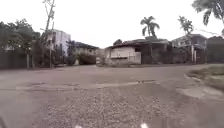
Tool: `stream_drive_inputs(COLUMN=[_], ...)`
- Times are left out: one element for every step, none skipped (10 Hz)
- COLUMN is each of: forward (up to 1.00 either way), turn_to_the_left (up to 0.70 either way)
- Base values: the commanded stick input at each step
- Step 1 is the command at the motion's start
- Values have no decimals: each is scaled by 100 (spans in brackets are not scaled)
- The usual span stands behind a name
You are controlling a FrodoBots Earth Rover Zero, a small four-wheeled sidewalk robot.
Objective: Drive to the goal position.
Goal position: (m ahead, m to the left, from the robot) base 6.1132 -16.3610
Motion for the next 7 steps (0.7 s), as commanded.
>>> stream_drive_inputs(forward=[100,100,100,100,100,100,100], turn_to_the_left=[0,0,0,0,-15,-27,-27])
